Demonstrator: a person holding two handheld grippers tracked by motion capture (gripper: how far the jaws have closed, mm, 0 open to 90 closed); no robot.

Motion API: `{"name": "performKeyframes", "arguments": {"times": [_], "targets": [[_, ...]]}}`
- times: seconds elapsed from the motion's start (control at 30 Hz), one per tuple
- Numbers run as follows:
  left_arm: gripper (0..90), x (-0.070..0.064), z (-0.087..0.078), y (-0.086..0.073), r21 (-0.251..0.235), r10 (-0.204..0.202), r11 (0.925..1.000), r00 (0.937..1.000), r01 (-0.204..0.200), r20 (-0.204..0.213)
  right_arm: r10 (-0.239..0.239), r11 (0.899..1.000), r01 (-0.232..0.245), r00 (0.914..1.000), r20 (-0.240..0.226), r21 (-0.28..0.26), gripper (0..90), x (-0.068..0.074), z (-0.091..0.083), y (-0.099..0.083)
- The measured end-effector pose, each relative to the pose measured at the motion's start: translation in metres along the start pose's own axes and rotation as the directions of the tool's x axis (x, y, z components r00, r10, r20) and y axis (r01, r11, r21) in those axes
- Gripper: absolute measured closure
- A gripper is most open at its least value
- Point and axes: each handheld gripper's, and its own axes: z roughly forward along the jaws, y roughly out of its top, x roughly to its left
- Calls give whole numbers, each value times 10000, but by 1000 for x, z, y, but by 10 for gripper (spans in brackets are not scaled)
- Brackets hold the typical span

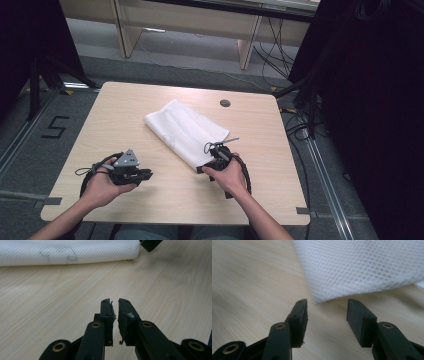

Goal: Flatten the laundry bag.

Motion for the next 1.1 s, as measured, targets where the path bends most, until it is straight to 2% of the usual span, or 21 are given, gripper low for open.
{"name": "performKeyframes", "arguments": {"times": [0.03, 0.07, 0.13, 0.2, 0.23, 0.33, 0.37, 0.4, 0.43, 0.47, 0.53, 0.57, 0.67, 0.7, 0.73, 0.77, 0.8, 0.83, 0.97, 1.03, 1.1], "targets": [[804, 1, 1, 0, -3, 166, 9999, 9999, -166, 41, 121, 9999, -121, 9999, 23, 101, 521, 1, 3, 1], [800, -1, 3, 0, 66, -102, 9999, 9999, 102, 101, 232, 9995, -233, 9997, 68, 202, 517, 2, 4, 2], [794, -2, 5, 0, 213, 216, 9995, 9997, -217, 68, 143, 9993, -140, 9998, -103, 338, 514, -1, 9, 4], [794, -3, 5, 0, 214, 147, 9997, 9999, -148, 67, 366, 9989, -366, 9993, -1, 297, 512, 1, 10, 5], [793, -4, 6, 0, 201, 21, 9998, 10000, -23, 68, 441, 9977, -441, 9990, 9, 512, 509, 0, 10, 6], [780, -3, 5, 1, 138, 195, 9997, 9998, -196, 79, 361, 9982, -354, 9993, -133, 487, 504, -2, 10, 7], [776, -3, 4, 0, 106, -33, 9999, 10000, 33, 58, 1007, 9906, -1004, 9949, 7, 933, 501, 3, 5, 6], [774, -3, 4, 0, 106, -33, 9999, 10000, 33, 58, 309, 9978, -301, 9995, -121, 584, 501, -2, 6, 4], [773, -3, 4, 0, 79, -40, 10000, 10000, 40, 15, 466, 9972, -462, 9989, -55, 582, 500, 0, 7, 4], [772, -2, 3, 1, 111, 148, 9998, 9999, -148, 6, 323, 9965, -307, 9993, -186, 780, 498, -1, 5, 3], [770, -3, 4, 1, 91, -46, 9999, 10000, 46, 56, 232, 9963, -210, 9994, -254, 838, 495, -2, 6, 2], [770, -3, 5, 1, 131, 20, 9999, 10000, -21, 27, 628, 9919, -607, 9979, -155, 1116, 494, 0, 6, 2], [767, -3, 5, 1, 159, 161, 9997, 9998, -162, 76, 405, 9943, -393, 9991, -106, 994, 492, -3, 6, 3], [766, -4, 5, 1, 176, 129, 9998, 9999, -130, 17, 535, 9936, -518, 9985, -144, 1007, 491, -4, 7, 4], [764, -4, 6, 1, 174, -11, 9998, 10000, 10, 31, 1121, 9870, -1099, 9936, -122, 1169, 487, -3, 5, 8], [763, -4, 6, 1, 174, -11, 9998, 10000, 10, 31, 1121, 9870, -1099, 9936, -122, 1169, 487, -3, 5, 8], [763, -4, 6, 0, 177, -56, 9998, 10000, 56, 40, 1485, 9804, -1442, 9887, -226, 1340, 482, -1, 4, 11], [761, -5, 6, 0, 147, -102, 9998, 9999, 101, 89, 1467, 9818, -1451, 9892, -41, 1228, 478, -3, 4, 15], [756, -4, 5, 1, 148, 88, 9998, 9999, -90, 118, 1714, 9782, -1711, 9852, 78, 1174, 477, -4, 6, 20], [754, -4, 6, 0, 173, 27, 9998, 10000, -28, 77, 1729, 9774, -1719, 9849, 24, 1232, 477, -5, 7, 20], [749, -5, 7, 0, 221, -51, 9997, 9998, 47, 190, 2056, 9736, -2044, 9786, -6, 1013, 480, -5, 11, 21]]}}
